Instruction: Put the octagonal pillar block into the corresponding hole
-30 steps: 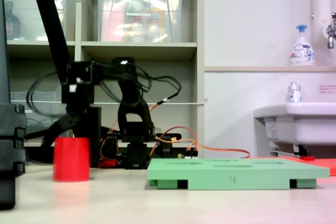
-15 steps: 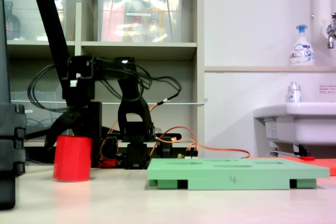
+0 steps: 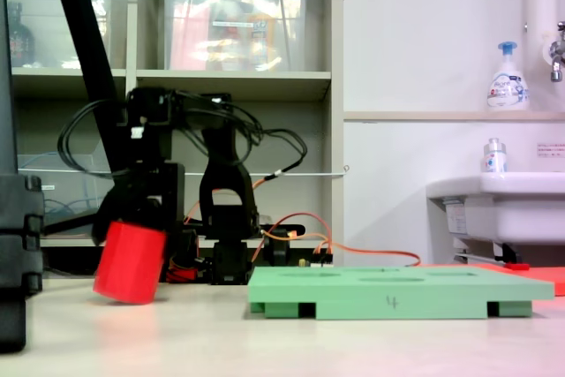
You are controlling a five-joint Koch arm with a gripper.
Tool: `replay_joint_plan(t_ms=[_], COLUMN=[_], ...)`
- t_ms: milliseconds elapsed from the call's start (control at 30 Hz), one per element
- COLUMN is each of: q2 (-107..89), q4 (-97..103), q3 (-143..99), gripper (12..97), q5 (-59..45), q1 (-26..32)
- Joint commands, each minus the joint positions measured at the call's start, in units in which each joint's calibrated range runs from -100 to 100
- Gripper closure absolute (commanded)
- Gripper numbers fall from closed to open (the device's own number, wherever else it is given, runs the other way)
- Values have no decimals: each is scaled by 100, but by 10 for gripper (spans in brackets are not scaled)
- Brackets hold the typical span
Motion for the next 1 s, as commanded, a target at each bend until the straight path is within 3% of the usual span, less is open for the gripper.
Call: replay_joint_plan(t_ms=[0,467,667,967], q2=[-602,-3130,-2977,-1803], q4=[-489,-489,-489,-489], q3=[119,119,378,937], gripper=[657,657,661,673], q5=[225,1968,2632,3004], q1=[93,1446,1973,2076])
